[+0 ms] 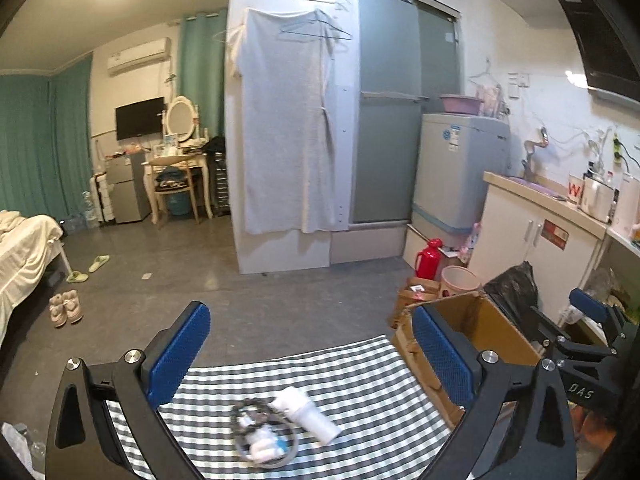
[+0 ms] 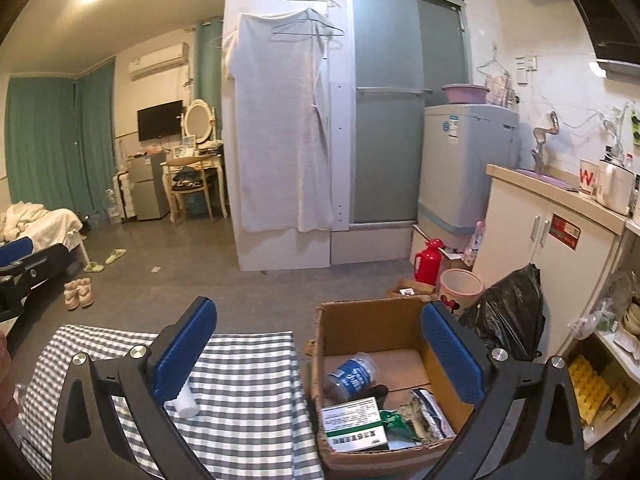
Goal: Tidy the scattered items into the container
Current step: 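Move both open tools back over the table toward the bracelet and bottle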
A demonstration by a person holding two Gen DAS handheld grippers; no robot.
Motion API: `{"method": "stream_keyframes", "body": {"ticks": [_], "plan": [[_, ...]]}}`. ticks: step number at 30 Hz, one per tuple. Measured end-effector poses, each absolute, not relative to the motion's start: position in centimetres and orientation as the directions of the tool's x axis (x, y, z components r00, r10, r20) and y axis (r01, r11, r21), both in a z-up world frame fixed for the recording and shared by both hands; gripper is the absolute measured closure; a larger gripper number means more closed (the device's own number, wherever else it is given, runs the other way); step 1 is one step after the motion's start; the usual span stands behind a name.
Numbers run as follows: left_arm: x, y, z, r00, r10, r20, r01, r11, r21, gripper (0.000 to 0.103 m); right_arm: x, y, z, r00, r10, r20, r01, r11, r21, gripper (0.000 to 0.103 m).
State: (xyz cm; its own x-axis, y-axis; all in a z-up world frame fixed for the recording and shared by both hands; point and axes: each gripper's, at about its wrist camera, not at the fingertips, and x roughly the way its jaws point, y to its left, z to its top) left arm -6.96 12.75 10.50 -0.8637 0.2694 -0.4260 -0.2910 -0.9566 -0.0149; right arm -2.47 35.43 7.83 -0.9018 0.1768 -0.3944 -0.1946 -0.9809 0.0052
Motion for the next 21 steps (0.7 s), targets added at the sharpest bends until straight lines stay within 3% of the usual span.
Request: {"method": "stream_keyframes", "body": {"ticks": [21], "plan": [[-6.1,3.5,9.3,-0.903,0.097,-0.418,-0.111,-0.994,0.009,0.0,-4.3,29.4,6.9,-0.905,0.064,-0.42,-0.068,-0.998,-0.008,0.0]]}}
